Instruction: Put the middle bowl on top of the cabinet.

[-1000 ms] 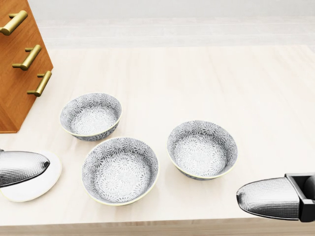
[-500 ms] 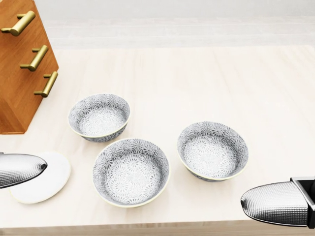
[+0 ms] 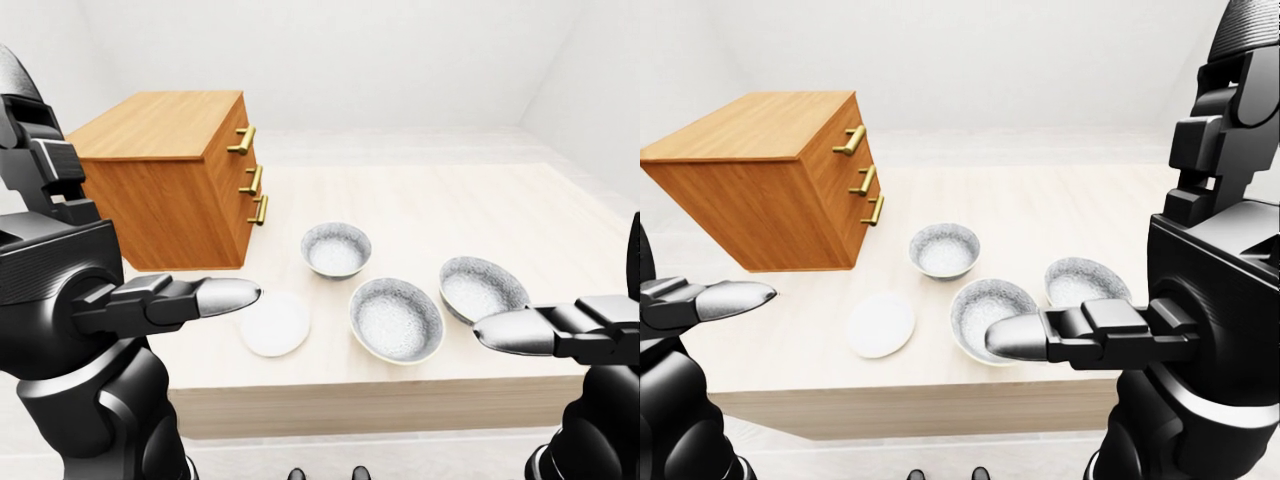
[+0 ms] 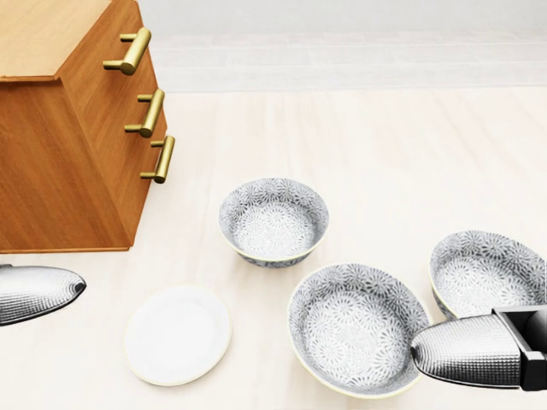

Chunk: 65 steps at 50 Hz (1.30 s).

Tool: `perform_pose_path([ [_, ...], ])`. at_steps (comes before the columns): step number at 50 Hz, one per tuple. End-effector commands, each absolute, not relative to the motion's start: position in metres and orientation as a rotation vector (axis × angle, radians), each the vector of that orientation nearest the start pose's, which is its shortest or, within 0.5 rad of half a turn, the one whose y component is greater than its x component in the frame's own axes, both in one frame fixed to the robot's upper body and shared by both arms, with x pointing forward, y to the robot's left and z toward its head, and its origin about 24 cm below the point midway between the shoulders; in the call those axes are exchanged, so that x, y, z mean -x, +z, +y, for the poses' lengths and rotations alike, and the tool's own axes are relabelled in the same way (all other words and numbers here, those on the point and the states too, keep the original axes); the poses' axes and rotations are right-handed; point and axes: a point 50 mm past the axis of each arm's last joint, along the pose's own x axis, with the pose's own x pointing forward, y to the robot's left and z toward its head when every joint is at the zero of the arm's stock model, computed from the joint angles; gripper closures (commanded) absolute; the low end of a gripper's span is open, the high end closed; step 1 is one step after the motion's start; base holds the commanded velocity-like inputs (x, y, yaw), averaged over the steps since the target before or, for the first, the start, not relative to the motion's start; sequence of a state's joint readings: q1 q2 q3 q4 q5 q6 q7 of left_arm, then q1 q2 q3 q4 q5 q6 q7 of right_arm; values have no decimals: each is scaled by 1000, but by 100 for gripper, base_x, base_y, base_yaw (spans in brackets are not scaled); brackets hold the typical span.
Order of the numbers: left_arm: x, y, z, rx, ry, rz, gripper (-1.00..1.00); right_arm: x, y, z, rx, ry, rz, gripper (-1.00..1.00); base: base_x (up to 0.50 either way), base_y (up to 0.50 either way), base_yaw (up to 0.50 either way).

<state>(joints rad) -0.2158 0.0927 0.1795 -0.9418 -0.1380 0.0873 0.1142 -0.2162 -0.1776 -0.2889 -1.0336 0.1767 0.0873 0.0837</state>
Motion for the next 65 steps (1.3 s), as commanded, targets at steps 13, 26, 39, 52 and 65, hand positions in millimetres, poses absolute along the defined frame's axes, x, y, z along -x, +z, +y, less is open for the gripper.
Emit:
perform_pose_path([
  [13,-169,262,172,66,112,-1048,-100,-150,277,-178,155,18,-1147,-100,24,48,0],
  [26,-171,263,173,60,114,-1051,-100,-151,276,-180,162,-4,-1139,-100,36,37,0],
  [39,-168,266,171,65,102,-1075,-100,-151,275,-178,174,19,-1128,-100,20,1,0],
  [52,-170,263,169,63,92,-1052,-100,-152,274,-178,174,4,-1119,-100,27,24,0],
  [65,-172,258,169,54,95,-1020,-100,-152,271,-177,174,13,-1106,-100,4,7,0],
])
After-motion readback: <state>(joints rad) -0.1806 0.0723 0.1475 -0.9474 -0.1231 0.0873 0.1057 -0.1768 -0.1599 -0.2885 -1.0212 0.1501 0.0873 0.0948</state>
